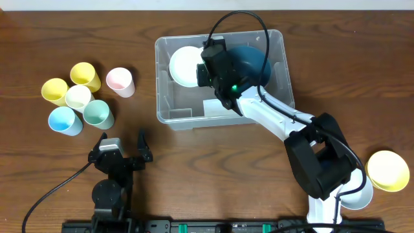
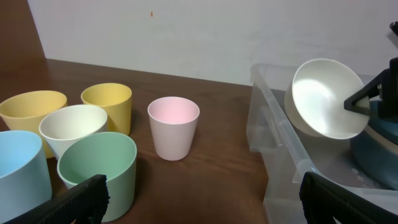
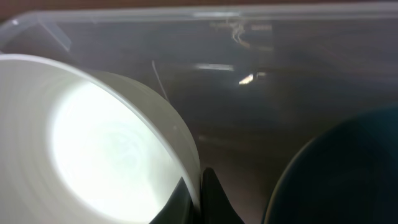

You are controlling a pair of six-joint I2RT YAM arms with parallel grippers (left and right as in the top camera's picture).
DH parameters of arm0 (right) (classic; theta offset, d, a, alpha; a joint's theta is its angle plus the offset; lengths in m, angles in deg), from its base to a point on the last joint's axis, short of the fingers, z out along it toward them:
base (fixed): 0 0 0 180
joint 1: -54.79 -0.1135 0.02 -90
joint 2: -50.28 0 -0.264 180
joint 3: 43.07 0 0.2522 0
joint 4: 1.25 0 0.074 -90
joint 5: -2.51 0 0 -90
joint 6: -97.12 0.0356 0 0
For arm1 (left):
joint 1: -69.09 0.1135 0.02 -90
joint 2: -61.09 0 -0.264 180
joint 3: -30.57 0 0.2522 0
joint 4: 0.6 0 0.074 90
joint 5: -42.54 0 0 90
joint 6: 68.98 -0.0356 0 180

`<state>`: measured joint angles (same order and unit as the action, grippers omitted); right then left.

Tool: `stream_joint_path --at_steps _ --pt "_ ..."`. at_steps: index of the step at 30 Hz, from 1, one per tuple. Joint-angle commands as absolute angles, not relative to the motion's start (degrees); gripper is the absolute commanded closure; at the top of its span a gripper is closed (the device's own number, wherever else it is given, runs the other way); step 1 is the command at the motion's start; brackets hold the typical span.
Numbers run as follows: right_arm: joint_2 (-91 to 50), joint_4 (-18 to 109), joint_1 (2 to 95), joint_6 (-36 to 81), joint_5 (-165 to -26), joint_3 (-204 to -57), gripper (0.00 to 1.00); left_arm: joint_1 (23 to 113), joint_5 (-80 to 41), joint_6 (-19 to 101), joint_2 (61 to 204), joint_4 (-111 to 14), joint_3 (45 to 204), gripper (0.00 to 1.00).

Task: Pack container
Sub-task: 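Carry the white bowl over the bin and lower it into the left side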

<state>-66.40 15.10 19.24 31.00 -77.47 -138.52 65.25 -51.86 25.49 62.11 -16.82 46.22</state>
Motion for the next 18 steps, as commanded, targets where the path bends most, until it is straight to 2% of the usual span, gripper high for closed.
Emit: stream_joint_path --at_steps 1,9,18 --pt "-67.1 14.1 19.2 31.3 -75.8 -139.4 0.99 65.4 -51.9 25.4 62.1 -18.2 44.6 0.02" --pt "-67.1 15.9 20.3 32.0 -77.1 -140.5 0.99 65.4 -51.9 25.4 62.1 -18.2 44.6 0.02" --pt "-67.1 41.8 21.6 30.4 -82.0 -159.1 0.99 65.4 -51.9 25.3 62.1 -18.2 44.6 0.02"
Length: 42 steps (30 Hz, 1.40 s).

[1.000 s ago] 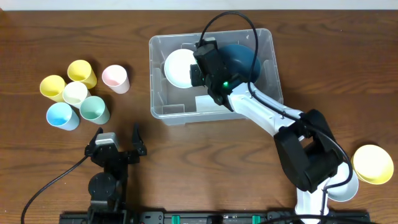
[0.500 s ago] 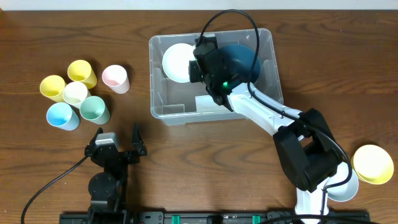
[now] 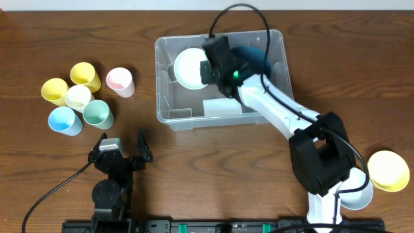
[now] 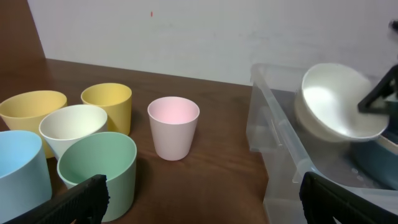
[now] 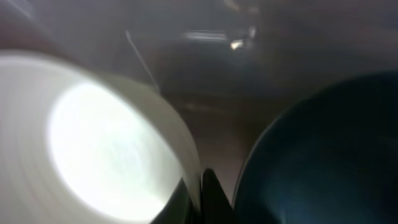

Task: Pack container
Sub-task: 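Carry the white bowl over the bin and lower it into the left side, then release the white bowl and move the right gripper back to the right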

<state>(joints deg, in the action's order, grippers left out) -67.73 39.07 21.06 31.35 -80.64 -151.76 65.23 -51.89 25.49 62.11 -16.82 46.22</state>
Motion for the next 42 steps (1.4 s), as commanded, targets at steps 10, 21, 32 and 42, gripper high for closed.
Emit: stream_joint_path --at_steps 10,21,32,42 --pt "-67.2 48.4 22.9 28.1 -82.1 -169.5 0.99 65.4 -51.9 25.4 62.1 -18.2 44.6 0.02" --pt "-74.3 47.7 23.7 28.1 -88.4 -169.6 0.98 65.4 -51.9 25.4 62.1 -18.2 44.6 0.02" --pt "-80.1 48.6 22.9 28.5 -88.3 -169.6 0.99 65.4 -51.9 25.4 62.1 -18.2 44.6 0.02" --pt "-82.2 48.4 22.8 28.8 -88.2 -169.6 0.96 65.4 -51.9 25.4 62.1 -18.2 44.6 0.02"
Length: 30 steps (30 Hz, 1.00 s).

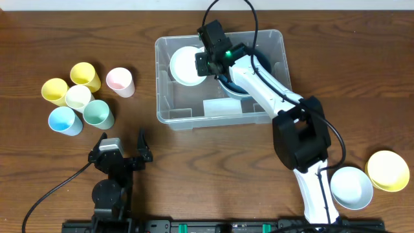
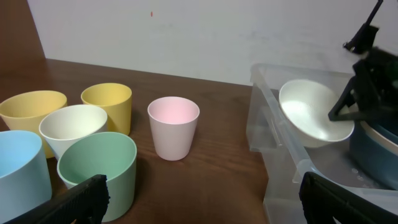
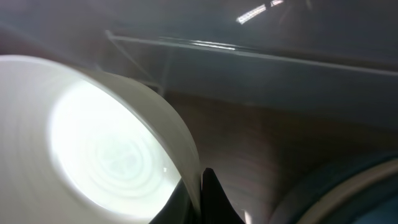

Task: Pack container
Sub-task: 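Release the white bowl and move the right gripper back to the right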

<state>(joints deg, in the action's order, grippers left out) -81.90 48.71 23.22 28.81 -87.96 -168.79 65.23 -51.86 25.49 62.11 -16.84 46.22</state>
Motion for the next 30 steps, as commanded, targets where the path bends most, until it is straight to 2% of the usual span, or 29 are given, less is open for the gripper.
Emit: stream_joint_path --at_steps 1,4,14,18,24,29,30 --pt "-82.2 48.3 22.8 28.8 -88.2 -169.6 0.94 65.4 -51.9 25.4 62.1 -18.2 44.6 0.02" --pt "-82.2 48.2 22.8 28.8 -88.2 -169.6 0.86 65.4 -51.9 25.3 62.1 -18.2 44.6 0.02" --pt "-82.1 48.2 22.8 28.0 -88.2 -169.9 0.69 65.4 -51.9 25.4 62.1 -18.2 44.6 0.02" --pt "-81.7 51.9 22.7 28.0 -88.7 -173.3 0.6 65.4 -51.9 25.4 62.1 -18.2 44.6 0.02" --pt "-79.6 61.8 21.5 24.6 -89.5 -183.7 0.41 65.4 -51.9 25.3 62.1 -18.2 44.6 0.02" --pt "-76.7 74.0 21.1 24.2 -89.5 -192.5 0.15 65.4 -51.9 25.4 62.1 -18.2 44.6 0.02" --pt "-76.0 76.6 21.2 24.4 -89.5 -193.6 0.07 65.4 -51.9 25.3 62.1 -18.2 44.6 0.02"
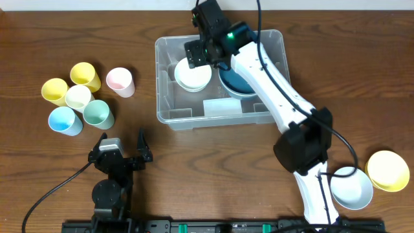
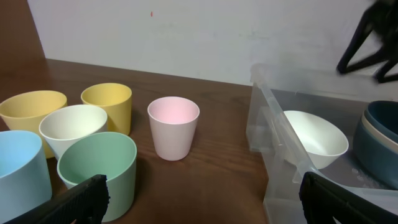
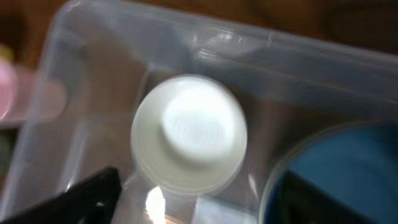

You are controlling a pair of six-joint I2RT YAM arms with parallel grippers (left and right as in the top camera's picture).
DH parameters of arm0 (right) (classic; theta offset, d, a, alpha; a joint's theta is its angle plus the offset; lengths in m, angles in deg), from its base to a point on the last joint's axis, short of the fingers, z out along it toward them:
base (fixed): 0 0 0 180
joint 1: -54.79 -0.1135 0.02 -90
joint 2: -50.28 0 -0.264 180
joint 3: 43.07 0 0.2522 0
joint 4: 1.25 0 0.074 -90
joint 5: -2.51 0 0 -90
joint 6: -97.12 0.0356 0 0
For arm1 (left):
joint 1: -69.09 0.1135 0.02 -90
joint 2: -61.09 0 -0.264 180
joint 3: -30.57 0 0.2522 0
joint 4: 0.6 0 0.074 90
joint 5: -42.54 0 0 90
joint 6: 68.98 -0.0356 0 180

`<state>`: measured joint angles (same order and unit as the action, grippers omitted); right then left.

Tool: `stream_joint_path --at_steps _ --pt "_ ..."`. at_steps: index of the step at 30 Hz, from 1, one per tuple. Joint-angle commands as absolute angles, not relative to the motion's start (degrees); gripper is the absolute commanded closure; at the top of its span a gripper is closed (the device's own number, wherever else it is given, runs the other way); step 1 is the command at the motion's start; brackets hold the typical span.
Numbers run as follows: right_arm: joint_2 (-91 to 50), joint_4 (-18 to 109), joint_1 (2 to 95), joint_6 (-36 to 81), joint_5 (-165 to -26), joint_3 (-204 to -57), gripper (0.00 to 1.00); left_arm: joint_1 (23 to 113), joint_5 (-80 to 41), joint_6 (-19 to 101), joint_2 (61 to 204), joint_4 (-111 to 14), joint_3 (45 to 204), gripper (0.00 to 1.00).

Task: Pack container
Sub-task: 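Release the white bowl and move the right gripper back to the right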

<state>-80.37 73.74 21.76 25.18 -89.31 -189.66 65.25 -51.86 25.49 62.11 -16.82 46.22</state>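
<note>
A clear plastic container (image 1: 157, 84) stands at the table's middle back. In its left half a white bowl (image 1: 193, 76) (image 3: 188, 134) (image 2: 314, 140) sits upright. Beside it on the right lies a dark blue bowl (image 1: 236, 79) (image 3: 336, 177). My right gripper (image 1: 202, 53) (image 3: 205, 208) hovers open above the white bowl, apart from it. My left gripper (image 1: 120, 154) (image 2: 199, 205) rests open near the front edge, holding nothing. Outside the container, a pale blue bowl (image 1: 351, 186) and a yellow bowl (image 1: 388, 170) sit at the front right.
Several cups stand left of the container: two yellow (image 1: 85, 76), one white (image 1: 78, 97), one green (image 1: 98, 114), one blue (image 1: 65, 120) and one pink (image 1: 119, 81) (image 2: 173, 126). A white label (image 1: 220, 107) lies in the container's front part.
My right gripper has let go of the white bowl's rim and stands open higher up. The bowl now rests upright on the container floor. The left arm is unchanged.
My right gripper was shut on the white bowl's rim, holding it tilted inside the container beside the blue bowl. It stayed shut on the bowl through the following two moments, over the left half. Now the bowl sits there, released.
</note>
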Motion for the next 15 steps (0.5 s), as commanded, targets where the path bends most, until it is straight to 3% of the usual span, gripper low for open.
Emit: stream_joint_path --at_steps 1,7,11,15 --pt "-75.0 79.6 21.6 24.9 -89.1 -194.6 0.02 65.4 -51.9 25.4 62.1 -18.2 44.6 0.02" --pt "-69.4 97.8 26.7 29.4 -85.8 -195.1 0.01 65.4 -51.9 25.4 62.1 -18.2 44.6 0.02" --pt "-68.0 108.3 31.5 33.1 -83.1 -195.1 0.07 65.4 -51.9 25.3 62.1 -18.2 44.6 0.02" --pt "-66.4 109.8 35.8 33.3 -84.6 -192.9 0.09 65.4 -51.9 25.3 62.1 -18.2 44.6 0.02"
